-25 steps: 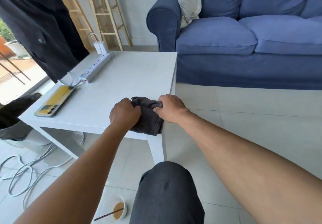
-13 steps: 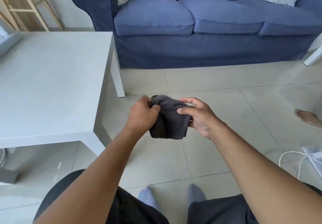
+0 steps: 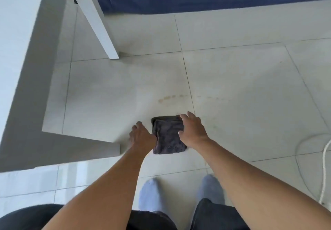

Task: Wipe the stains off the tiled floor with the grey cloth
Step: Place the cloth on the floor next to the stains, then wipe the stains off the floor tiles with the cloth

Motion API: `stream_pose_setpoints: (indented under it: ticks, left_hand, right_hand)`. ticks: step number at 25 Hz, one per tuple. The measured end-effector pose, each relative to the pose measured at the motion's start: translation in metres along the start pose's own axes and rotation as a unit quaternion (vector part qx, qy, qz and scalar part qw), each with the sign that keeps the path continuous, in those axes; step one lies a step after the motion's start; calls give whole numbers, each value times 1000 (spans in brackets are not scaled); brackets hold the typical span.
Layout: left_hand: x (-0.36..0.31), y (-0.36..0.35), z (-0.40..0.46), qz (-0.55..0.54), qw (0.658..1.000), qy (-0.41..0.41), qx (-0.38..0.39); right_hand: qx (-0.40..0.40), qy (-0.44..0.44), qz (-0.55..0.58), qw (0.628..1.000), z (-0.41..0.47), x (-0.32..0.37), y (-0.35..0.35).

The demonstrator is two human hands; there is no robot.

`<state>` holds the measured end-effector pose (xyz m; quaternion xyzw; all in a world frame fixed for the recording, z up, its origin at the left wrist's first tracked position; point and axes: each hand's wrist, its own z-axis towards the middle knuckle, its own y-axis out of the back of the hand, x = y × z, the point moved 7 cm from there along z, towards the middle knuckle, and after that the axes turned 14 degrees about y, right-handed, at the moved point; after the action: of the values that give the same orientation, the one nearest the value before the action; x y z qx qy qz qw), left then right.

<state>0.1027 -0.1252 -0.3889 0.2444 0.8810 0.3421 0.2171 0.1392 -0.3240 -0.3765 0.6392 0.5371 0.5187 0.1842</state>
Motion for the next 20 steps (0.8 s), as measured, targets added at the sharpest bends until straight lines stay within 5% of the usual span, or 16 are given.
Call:
stream_pose_setpoints:
  ticks: [3,6,13,20]
  left_hand:
    - [1,-9,58,112,991,-71,-18]
    - [3,-30,100,155,980,-120,-23]
    - [-3,-42,109,212,969,-123,-44]
    - [-49,-42,118,249,952,-175,-35]
  right_hand:
    - [74,140,-59,986,13,21,-80]
    - [63,180,-84,978,38,15,-126]
    - [62,150,-144,976,187,5,-68]
    - [25,190,-126,973,22,-36,-120]
